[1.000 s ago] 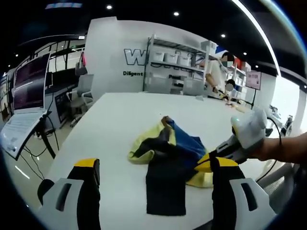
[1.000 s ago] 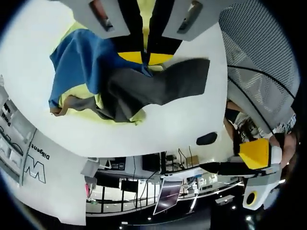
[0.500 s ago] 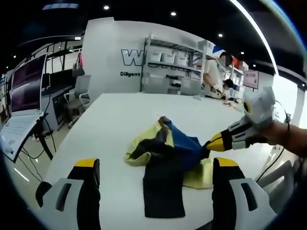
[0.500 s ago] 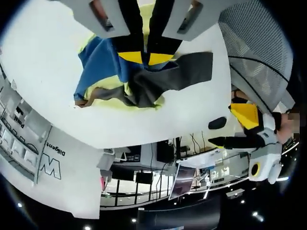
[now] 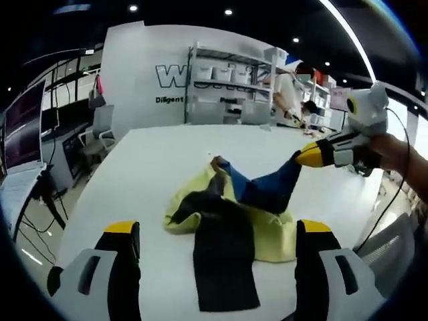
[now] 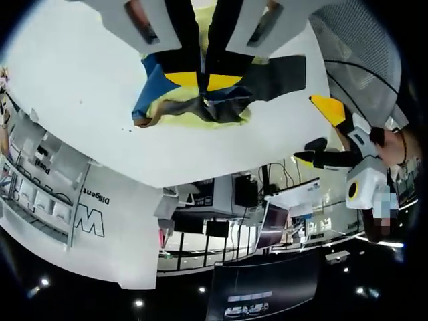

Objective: Fold the garment on the visible template until the final outline fits inside the template.

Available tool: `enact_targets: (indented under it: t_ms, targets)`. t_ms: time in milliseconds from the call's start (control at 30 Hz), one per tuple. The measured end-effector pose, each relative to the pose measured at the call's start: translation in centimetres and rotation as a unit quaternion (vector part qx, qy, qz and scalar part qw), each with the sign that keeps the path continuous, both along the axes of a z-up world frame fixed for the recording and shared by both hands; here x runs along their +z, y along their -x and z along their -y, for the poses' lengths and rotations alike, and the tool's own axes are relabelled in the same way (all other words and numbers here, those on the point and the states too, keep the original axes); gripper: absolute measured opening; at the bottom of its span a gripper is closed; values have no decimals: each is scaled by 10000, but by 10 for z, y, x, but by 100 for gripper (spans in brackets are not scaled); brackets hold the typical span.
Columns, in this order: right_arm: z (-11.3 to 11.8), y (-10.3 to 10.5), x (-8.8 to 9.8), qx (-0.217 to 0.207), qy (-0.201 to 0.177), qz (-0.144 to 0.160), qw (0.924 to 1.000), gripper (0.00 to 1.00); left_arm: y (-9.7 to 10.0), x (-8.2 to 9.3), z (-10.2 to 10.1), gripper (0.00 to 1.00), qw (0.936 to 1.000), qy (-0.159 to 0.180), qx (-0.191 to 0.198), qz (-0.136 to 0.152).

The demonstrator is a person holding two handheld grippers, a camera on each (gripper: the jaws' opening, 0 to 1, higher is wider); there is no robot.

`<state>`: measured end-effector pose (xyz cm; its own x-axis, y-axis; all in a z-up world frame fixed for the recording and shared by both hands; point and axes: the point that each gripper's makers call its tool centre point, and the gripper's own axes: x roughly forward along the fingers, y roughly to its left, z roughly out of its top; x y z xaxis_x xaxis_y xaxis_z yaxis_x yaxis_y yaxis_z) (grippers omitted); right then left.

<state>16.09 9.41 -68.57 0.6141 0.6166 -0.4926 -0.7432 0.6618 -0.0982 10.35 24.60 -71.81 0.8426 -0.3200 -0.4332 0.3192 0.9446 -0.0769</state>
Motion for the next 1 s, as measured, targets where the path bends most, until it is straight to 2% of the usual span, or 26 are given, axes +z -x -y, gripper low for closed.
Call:
enact_targets:
  t_ms: [633, 900, 1000]
  targets:
    - [40, -28, 41, -641, -313, 390, 9967, 0, -13, -21, 31, 88, 9977, -239, -596, -224]
    - [50, -33, 48, -763, -337, 461, 9955, 0, -16, -34, 50, 83, 9941, -334, -941, -413]
    - [53, -35, 48, -805, -346, 470, 9950, 0, -21, -36, 51, 83, 9938, -396, -966, -393]
